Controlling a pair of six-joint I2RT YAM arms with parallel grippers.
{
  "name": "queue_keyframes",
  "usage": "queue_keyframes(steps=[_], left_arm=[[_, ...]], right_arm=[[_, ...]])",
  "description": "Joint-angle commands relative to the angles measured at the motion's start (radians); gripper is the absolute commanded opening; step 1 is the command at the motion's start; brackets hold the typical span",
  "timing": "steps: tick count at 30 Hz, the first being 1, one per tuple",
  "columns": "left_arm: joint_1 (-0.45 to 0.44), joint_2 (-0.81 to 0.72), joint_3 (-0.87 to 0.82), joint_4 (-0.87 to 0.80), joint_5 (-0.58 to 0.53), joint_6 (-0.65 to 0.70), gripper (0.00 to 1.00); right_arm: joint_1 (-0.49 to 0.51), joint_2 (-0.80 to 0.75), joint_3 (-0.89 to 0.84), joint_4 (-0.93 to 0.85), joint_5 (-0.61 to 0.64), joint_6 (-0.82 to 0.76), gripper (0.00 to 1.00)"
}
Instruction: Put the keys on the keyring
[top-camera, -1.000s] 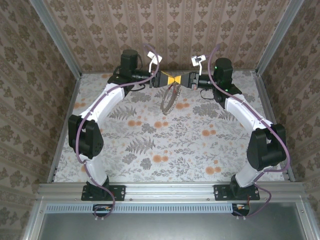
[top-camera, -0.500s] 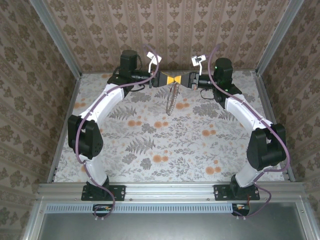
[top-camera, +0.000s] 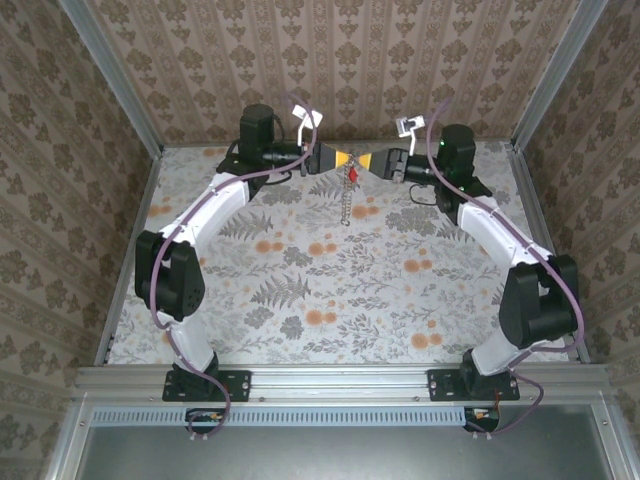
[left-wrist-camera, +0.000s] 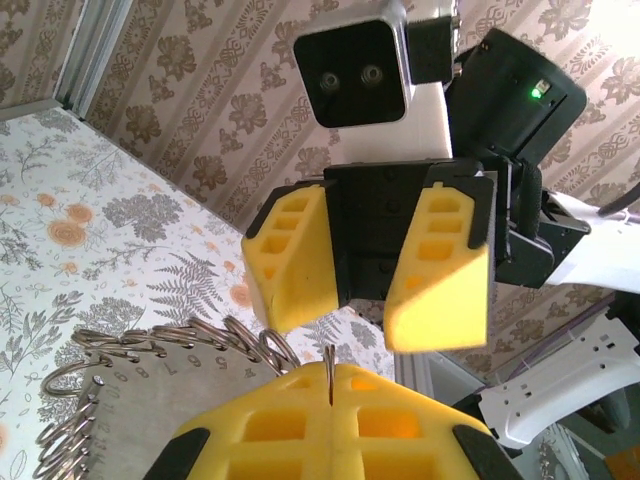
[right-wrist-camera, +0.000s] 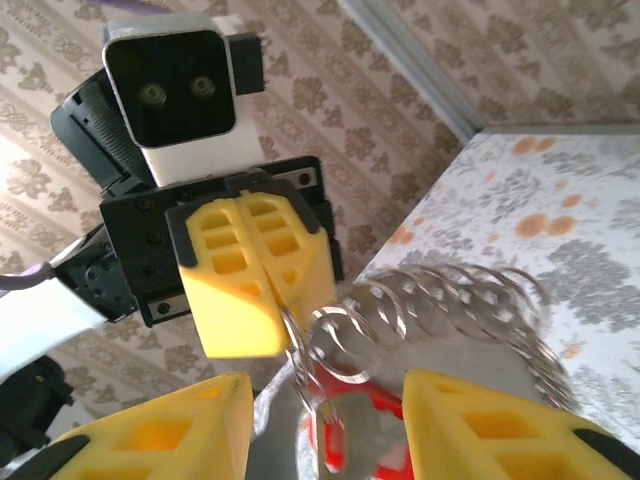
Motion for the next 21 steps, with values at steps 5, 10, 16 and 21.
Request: queue_keyframes(steps=[5,10,16,21], left_arm=[[0.000,-0.066,-0.020,0.161,-0.022,-0.110,0.00],[-0.001,-0.074,-0.030,0.196,-0.033,-0.151,0.00],[0.000,-0.084,-0.038,0.228,-0.036,-0.179,0.00],[-0.030,-0.082,-0.036,0.233,-0.032,-0.185,0.00]], right_arm=[[-0.014,-0.133,-0.164,0.148,0.152,0.056,0.48],[0.016,-0.174,-0.272,0.205,0.245,0.028,0.51],[0.079,-0.222,-0.285,0.150,0.311,-0.057,0.55],[0.123,-0.214,-0.241,0.079,0.346,-0.124,0.55]])
